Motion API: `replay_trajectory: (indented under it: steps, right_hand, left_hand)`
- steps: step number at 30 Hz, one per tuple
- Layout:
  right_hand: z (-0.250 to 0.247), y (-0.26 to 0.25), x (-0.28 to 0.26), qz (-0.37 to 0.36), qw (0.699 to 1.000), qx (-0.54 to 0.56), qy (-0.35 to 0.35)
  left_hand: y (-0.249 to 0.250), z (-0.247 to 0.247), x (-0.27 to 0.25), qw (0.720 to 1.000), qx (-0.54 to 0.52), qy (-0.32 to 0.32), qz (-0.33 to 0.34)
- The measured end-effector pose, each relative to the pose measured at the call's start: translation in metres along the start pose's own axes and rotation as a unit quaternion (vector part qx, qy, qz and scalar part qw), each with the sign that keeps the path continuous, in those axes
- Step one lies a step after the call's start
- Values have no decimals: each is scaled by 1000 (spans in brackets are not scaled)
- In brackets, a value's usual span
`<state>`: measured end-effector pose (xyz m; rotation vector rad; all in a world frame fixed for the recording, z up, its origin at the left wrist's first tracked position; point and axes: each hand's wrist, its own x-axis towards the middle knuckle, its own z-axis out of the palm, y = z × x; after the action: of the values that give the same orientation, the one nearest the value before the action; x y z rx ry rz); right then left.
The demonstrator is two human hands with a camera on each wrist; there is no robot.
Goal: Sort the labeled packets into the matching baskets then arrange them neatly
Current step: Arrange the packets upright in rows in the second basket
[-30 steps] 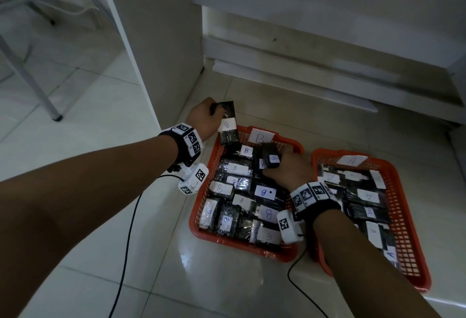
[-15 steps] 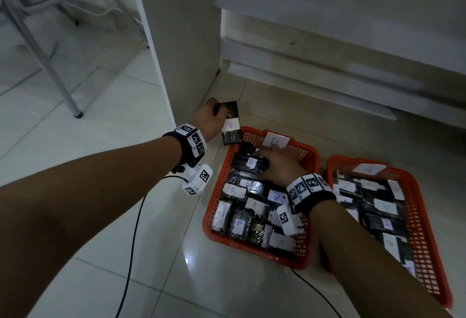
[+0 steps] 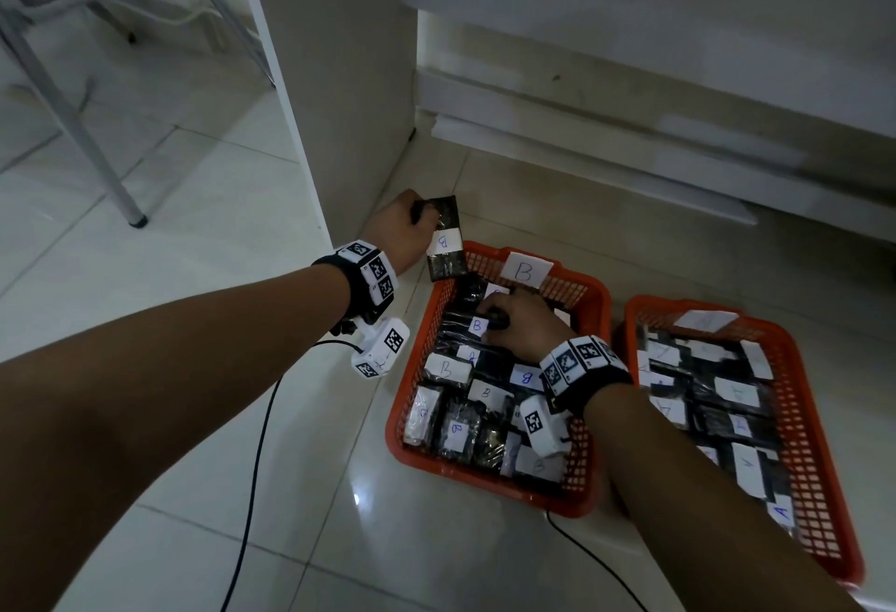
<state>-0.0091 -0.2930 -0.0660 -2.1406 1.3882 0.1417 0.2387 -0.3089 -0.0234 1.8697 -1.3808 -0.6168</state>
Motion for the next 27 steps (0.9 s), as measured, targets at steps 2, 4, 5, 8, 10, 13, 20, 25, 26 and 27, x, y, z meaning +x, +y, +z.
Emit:
replay_trajectory:
  steps: [2, 4, 5, 8, 10, 13, 20, 25, 26, 27]
  right_hand:
    - [-2, 1, 0, -4, 1000, -2, -5]
    - [-2, 1, 1, -2, 1000, -10, -6]
    - [-1, 1, 0, 0, 1000, -12, -7]
    - [-6, 3, -1, -7, 1000, 4, 16]
    - [-18, 8, -3, -8, 998, 35, 52]
    - [-42, 27, -8, 13, 992, 29, 123]
    - [-76, 73, -38, 62, 989, -103, 89]
    - [-64, 72, -48, 54, 985, -163, 33]
    - [-60, 71, -48, 50, 982, -178, 36]
    - [-57, 69, -49, 46, 981, -184, 38]
  left_hand:
    - [1, 1, 0, 1000, -3, -6, 0]
    - [1, 0, -1, 1000, -3, -7, 0]
    - [2, -1, -1, 1000, -4, -6, 2]
    - [4, -4, -2, 1000, -9, 2, 1]
    - [2, -6, -2, 1000, -19, 10, -2]
    - [-2, -9, -1, 999, -39, 14, -9]
    - [4, -4, -2, 1000, -25, -4, -3]
    - [14, 7, -3, 1000, -27, -5, 4]
    - [16, 8, -4, 1000, -21, -4, 7]
    - [16, 8, -4, 1000, -12, -1, 8]
